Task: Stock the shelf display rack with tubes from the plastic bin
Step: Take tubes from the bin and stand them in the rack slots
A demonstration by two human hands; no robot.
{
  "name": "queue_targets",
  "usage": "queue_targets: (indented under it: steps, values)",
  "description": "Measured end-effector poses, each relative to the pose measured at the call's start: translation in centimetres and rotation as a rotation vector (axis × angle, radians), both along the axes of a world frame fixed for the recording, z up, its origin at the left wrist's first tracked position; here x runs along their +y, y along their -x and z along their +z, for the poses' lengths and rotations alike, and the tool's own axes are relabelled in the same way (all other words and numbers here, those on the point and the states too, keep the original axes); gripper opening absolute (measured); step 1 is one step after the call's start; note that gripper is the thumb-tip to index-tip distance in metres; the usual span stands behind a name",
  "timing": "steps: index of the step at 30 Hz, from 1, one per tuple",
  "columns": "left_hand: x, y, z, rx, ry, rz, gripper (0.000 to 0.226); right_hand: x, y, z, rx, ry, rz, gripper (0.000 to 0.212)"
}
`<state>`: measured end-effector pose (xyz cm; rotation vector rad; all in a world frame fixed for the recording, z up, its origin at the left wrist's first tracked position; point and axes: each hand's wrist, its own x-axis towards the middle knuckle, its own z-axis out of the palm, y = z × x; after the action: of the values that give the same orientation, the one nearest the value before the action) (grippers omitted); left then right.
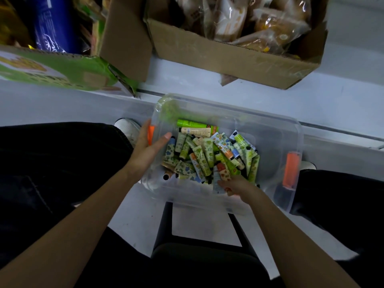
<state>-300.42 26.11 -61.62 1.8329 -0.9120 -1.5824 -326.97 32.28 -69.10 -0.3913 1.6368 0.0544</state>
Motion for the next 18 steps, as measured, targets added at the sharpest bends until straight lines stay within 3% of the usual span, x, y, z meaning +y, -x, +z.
queue_targets:
  steps: [3, 6, 11, 13, 16, 18]
  values:
    - [-0.7, 0.6, 0.7, -0.058, 0.028, 0.010, 0.096, -0.7, 0.9, 3.1, -0.138, 0.021, -0.069, 0.009]
    - [-1.6, 2.2, 2.4, -0.082, 0.116, -0.020, 0.078, -2.0, 0.7, 7.1, -0.262, 0.185, -0.118, 0.005]
    - [-1.0, 3.9, 5.5, 0.343, -0.086, -0.157, 0.063, -4.1, -2.7, 12.2, -0.455, 0.408, -0.182, 0.019]
    - [-0.1, 4.2, 6.0, 0.404, -0.126, -0.267, 0.060, -4.4, -4.6, 13.4, -0.490, 0.465, -0.110, 0.017]
    - [0.6, 4.3, 7.0, 0.480, -0.190, -0.128, 0.034, -4.1, -7.3, 13.9, -0.489, 0.522, 0.050, 0.017]
    - [0.6, 3.7, 7.0, 0.490, -0.199, -0.048, 0.034, -4.0, -8.7, 13.8, -0.484, 0.519, 0.072, 0.017]
